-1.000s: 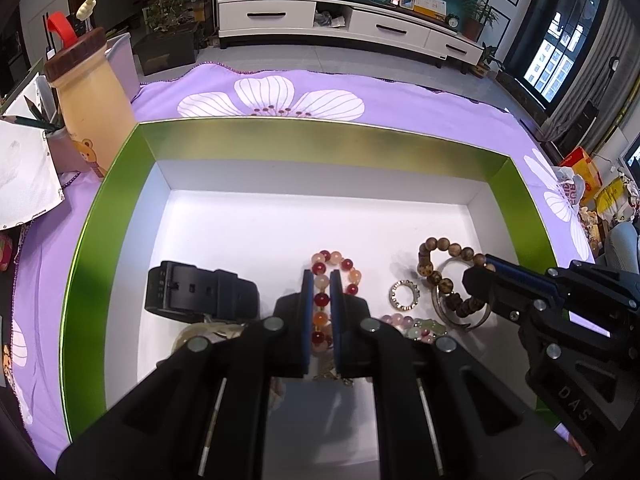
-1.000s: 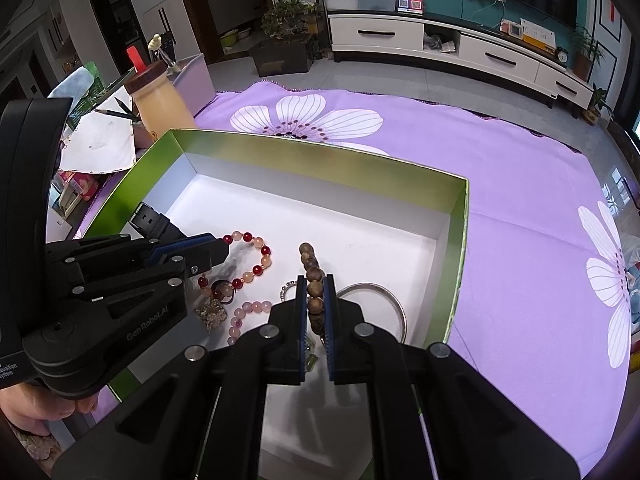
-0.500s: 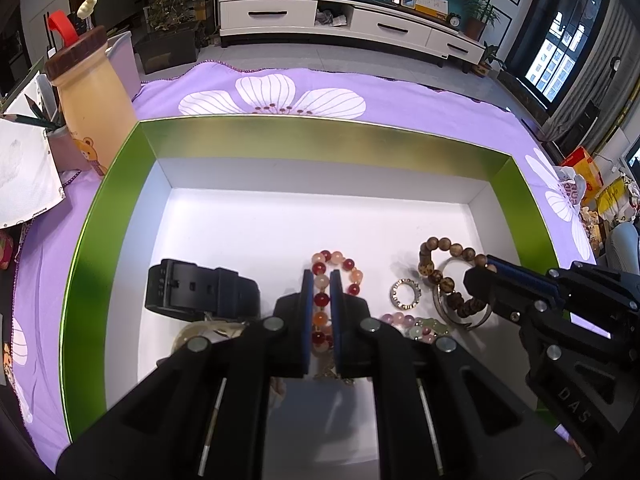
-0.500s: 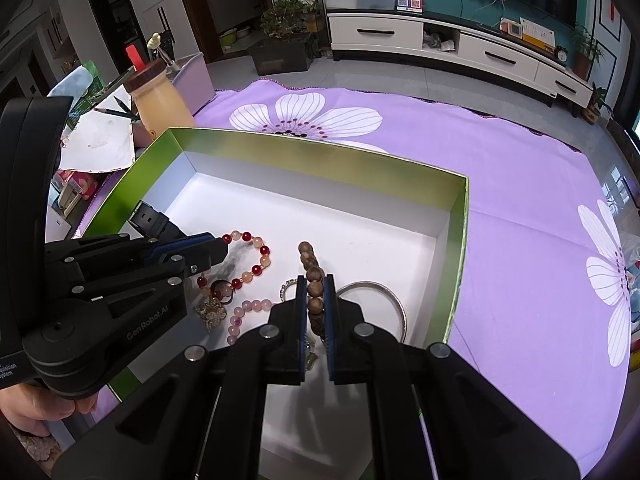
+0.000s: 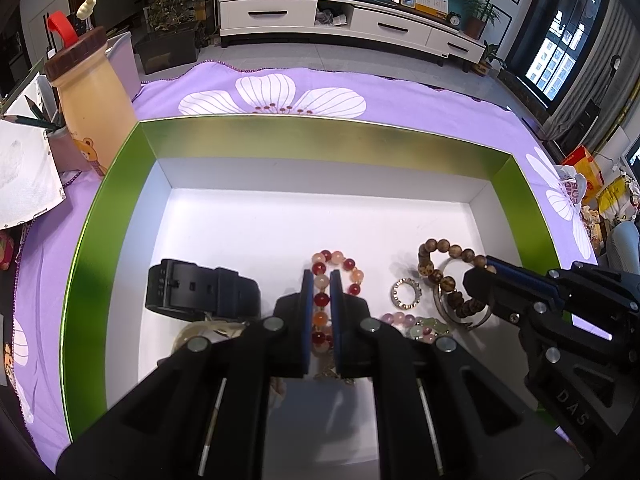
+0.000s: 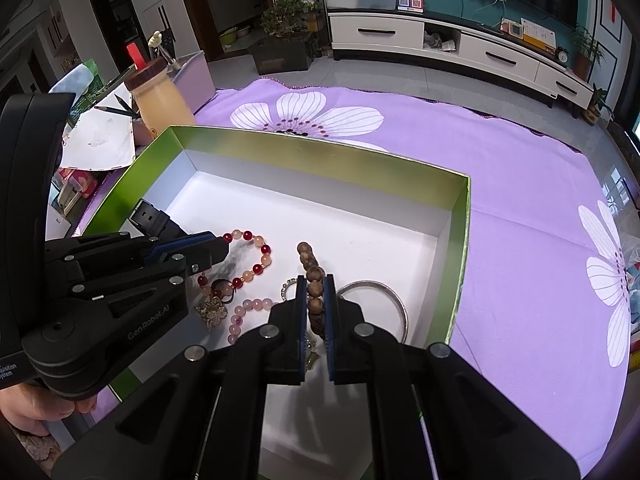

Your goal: Organize jewelry

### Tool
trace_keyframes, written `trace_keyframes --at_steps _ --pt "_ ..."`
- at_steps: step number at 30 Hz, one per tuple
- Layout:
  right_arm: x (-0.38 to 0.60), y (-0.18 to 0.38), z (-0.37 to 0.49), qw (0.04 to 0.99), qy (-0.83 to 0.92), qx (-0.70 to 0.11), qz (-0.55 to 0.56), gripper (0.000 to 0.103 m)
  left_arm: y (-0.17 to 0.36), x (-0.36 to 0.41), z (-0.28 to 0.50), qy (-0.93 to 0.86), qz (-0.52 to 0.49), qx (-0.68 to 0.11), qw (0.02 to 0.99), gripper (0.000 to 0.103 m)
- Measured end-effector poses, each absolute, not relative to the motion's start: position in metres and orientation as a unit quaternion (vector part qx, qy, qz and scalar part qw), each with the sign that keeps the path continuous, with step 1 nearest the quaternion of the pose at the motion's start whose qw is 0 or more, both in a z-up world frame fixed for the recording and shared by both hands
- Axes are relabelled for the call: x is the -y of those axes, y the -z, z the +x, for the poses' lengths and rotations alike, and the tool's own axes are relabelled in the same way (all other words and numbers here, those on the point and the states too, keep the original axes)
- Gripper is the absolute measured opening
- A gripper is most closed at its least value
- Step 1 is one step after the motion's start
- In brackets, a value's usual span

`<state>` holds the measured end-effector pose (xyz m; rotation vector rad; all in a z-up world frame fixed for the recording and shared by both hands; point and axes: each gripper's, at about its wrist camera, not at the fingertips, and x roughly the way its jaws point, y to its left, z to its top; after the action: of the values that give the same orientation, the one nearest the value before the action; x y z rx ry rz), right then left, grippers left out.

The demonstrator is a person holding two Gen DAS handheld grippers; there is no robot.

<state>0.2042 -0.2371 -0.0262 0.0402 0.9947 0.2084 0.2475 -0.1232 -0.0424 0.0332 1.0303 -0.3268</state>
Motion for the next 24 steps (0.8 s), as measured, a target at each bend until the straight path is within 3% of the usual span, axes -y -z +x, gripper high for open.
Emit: trace_keyframes --at_steps 19,24 --pt "0.238 0.027 0.203 0.872 -0.097 -0.479 0.02 0.007 0.04 0.123 0.245 0.154 0.021 -0.49 0.858 0.008" --pt "0.24 0.025 0.199 0.875 -0.09 -0.476 0.019 0.017 0.033 0.124 0.24 0.154 0.026 -0.483 0.862 0.02"
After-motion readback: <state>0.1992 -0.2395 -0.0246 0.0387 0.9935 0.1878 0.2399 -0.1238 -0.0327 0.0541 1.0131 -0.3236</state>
